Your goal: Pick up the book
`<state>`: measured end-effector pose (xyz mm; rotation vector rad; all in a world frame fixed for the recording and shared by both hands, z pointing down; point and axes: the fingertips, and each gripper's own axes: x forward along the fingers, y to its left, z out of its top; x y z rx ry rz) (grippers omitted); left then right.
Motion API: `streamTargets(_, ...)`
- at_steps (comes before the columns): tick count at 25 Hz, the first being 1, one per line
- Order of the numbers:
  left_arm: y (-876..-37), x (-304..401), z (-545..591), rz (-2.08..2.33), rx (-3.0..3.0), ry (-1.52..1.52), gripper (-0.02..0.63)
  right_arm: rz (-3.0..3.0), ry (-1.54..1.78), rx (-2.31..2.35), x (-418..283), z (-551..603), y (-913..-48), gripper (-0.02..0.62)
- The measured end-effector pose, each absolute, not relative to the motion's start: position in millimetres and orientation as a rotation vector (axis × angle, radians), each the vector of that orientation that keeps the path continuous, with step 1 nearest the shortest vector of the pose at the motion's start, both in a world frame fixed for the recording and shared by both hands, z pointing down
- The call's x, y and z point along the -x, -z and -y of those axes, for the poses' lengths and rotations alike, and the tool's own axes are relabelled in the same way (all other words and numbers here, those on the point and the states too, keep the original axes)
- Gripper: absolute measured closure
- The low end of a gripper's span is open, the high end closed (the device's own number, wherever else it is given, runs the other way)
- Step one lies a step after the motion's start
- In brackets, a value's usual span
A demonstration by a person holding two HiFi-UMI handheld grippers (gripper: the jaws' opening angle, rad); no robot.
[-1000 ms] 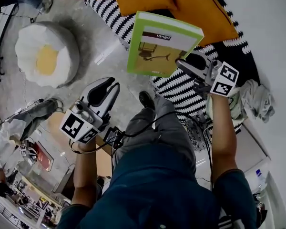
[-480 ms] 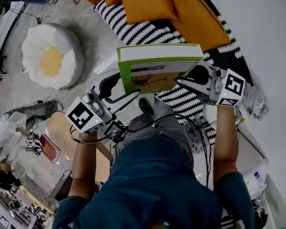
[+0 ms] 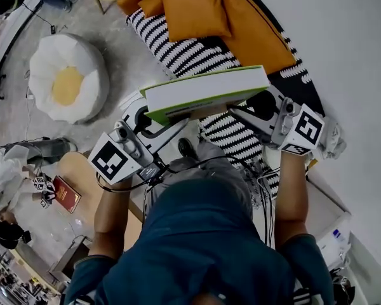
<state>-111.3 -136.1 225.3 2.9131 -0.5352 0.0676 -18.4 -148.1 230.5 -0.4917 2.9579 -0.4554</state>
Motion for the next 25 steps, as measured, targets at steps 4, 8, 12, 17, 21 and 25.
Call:
streamTargets(4,-204,121,133,0.658,-3.001,-0.057,0.46,-2.919,0.358,0.741,20,156,-208,0.414)
streamTargets(8,-193,138,137,0.859,-3.018,-0.051,0.472,-2.786,0.299,1.045,-9,162,-190,0.423)
streamTargets(12,-171,165,143,1.005,-2.976,0.072,0.477,-2.763,0.214,1.13,-14,151,-163,0.452)
streamTargets(17,-133,190,141,1.144,-2.991,0.281,0.479,-2.764,0.119,1.199,-9,137,-136,0.508)
streamTargets(21,-134,218,138,1.262,-2.983,0.258,0.479,-2.794,0.092,1.271,4,131,-133,0.56)
streamTargets(25,-145,244,140,1.352,-2.96,0.233,0.479,-2.837,0.061,1.359,14,131,-145,0.581)
